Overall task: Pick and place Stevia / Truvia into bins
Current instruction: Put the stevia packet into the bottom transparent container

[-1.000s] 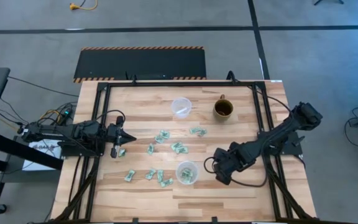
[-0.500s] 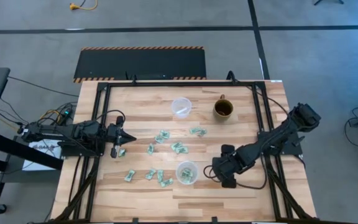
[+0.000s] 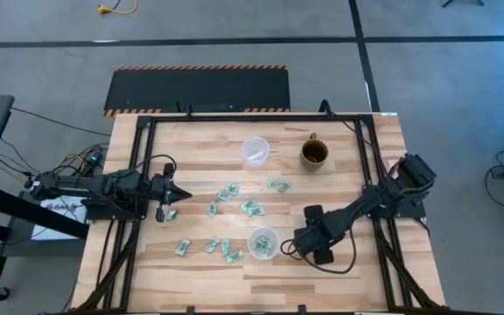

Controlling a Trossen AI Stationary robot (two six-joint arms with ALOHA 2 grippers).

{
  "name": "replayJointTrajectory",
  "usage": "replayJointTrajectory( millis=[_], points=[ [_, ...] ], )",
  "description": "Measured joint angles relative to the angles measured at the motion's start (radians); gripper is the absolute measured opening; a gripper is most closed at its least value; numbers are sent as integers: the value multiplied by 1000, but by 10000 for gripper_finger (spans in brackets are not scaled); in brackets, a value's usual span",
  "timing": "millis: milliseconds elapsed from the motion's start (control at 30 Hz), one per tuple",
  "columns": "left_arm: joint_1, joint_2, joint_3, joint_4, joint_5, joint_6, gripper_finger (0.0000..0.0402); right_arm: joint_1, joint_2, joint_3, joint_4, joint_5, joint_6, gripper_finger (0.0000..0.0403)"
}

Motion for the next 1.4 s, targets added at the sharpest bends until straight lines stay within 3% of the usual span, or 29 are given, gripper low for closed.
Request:
replayJointTrajectory(
  millis=[233, 600, 700, 933, 1167, 1300, 1400],
  points=[
    [0, 0, 0, 0, 0, 0, 0, -18, -3, -3, 7, -15, 7, 153],
    [0, 0, 0, 0, 0, 0, 0, -14, 2, 28, -11, -14, 32, 38],
    [0, 0, 0, 0, 0, 0, 0, -11, 10, 79, -70, 39, 42, 8],
    [0, 0, 0, 0, 0, 0, 0, 35, 6, 277, -233, 134, 42, 3],
    [0, 0, 0, 0, 0, 0, 0, 86, 3, 487, -337, 311, -5, 2],
    [0, 0, 0, 0, 0, 0, 0, 87, 2, 566, -265, 382, -101, 1],
    [0, 0, 0, 0, 0, 0, 0, 64, 2, 573, -121, 361, -206, 1]
  ],
)
